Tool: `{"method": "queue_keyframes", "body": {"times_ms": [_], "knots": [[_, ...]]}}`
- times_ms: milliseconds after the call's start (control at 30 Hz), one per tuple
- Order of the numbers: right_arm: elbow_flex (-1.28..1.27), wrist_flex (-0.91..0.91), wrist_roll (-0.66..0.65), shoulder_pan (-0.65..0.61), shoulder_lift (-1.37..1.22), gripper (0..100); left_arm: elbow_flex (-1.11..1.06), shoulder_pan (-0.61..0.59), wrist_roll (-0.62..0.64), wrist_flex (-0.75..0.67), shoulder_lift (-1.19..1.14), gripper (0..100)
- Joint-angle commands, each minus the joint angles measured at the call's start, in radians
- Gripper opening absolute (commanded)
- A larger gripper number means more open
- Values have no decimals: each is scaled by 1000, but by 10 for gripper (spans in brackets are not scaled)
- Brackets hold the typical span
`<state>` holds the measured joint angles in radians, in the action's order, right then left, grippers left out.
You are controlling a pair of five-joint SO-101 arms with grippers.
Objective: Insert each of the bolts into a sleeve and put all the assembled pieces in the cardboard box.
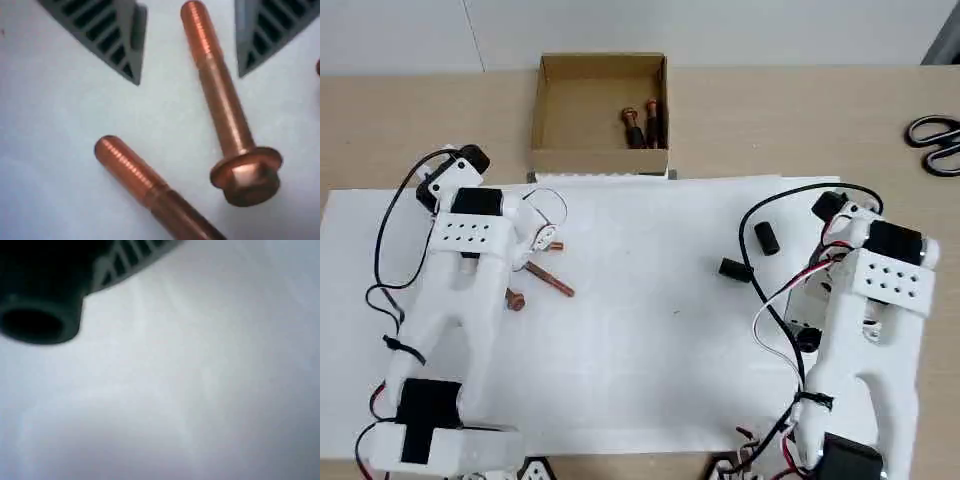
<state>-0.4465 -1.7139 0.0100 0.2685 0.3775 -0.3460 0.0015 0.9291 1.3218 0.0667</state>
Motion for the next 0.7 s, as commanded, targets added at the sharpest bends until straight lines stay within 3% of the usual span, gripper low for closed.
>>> {"method": "queue_keyframes", "body": {"times_ms": [0, 667], "knots": [[5, -5, -2, 5, 31, 2, 10, 6, 2, -18, 2, 123], [5, -8, -2, 5, 31, 2, -125, -2, 0, -147, 2, 123]]}}
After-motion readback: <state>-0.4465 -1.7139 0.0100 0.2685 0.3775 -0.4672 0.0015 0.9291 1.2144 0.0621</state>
